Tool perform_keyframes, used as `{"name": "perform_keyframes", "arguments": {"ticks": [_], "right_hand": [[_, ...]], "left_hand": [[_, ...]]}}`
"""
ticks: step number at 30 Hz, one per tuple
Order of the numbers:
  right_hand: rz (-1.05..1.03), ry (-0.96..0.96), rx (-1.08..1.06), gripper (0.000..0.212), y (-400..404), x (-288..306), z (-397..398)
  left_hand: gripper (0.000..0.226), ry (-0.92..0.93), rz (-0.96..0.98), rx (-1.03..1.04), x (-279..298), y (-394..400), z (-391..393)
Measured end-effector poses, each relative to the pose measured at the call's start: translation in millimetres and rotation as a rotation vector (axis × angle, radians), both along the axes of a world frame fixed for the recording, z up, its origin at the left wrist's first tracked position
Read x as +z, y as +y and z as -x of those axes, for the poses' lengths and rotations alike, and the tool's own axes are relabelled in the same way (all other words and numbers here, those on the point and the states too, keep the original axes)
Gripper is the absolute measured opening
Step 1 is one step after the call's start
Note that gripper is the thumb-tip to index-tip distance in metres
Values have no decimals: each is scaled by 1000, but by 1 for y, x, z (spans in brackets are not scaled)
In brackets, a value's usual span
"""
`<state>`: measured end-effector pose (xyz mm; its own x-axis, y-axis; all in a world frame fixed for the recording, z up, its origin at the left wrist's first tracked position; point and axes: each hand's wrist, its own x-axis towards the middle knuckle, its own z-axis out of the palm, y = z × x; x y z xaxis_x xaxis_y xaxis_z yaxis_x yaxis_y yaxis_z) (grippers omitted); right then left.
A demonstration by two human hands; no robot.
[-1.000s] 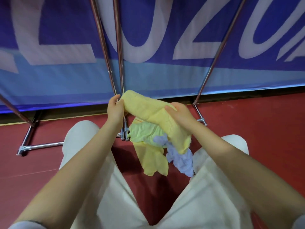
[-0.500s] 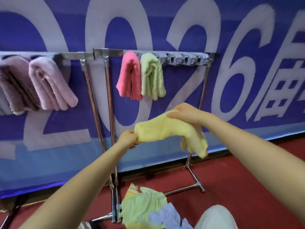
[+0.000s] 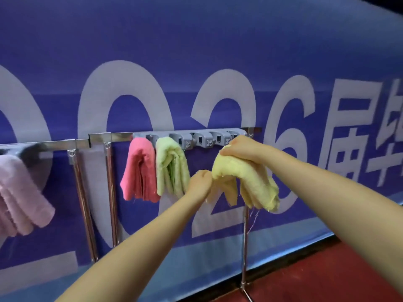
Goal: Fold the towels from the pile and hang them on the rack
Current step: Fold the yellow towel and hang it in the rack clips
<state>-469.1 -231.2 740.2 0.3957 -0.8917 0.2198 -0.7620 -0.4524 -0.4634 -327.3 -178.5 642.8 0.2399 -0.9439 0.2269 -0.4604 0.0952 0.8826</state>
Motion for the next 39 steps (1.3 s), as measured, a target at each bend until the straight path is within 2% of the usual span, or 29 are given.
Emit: {"name": "perform_keyframes", "arguments": {"ticks": [2,5,8,10,13,19,24,27,31,35,39], "right_hand": [[57,126,-15,35,-13,9,-9],[108,189,29,33,-34,19,-28],[22,89,171,30,-50,27,-50],[-4,60,258,25,-56,34,-69],[-1,64,331,19,-70,41,-98],[1,-10,345,18,-99,41,-125],[-15,-9,270,27,-120,35,-113],[37,-144,257,28,-128,24,-111],[137,-282,254,17,-123,12,-112],[98,-332,219,35,-114,-3,-105],[-26,-397,213,40,-109,-27,-98]], "left_hand": [[30,33,62,-13,12,-14,5],[34,100,169,4,22,-30,-4],[37,237,258,19,23,-33,-27],[27,308,328,61,19,-37,-43],[23,243,394,159,7,-51,-58],[23,283,369,238,-3,-68,-62],[38,282,392,184,-4,-77,-56],[44,232,415,184,-2,-83,-57],[39,312,361,204,3,-87,-54],[46,353,314,156,9,-86,-49],[42,397,289,93,17,-85,-49]]}}
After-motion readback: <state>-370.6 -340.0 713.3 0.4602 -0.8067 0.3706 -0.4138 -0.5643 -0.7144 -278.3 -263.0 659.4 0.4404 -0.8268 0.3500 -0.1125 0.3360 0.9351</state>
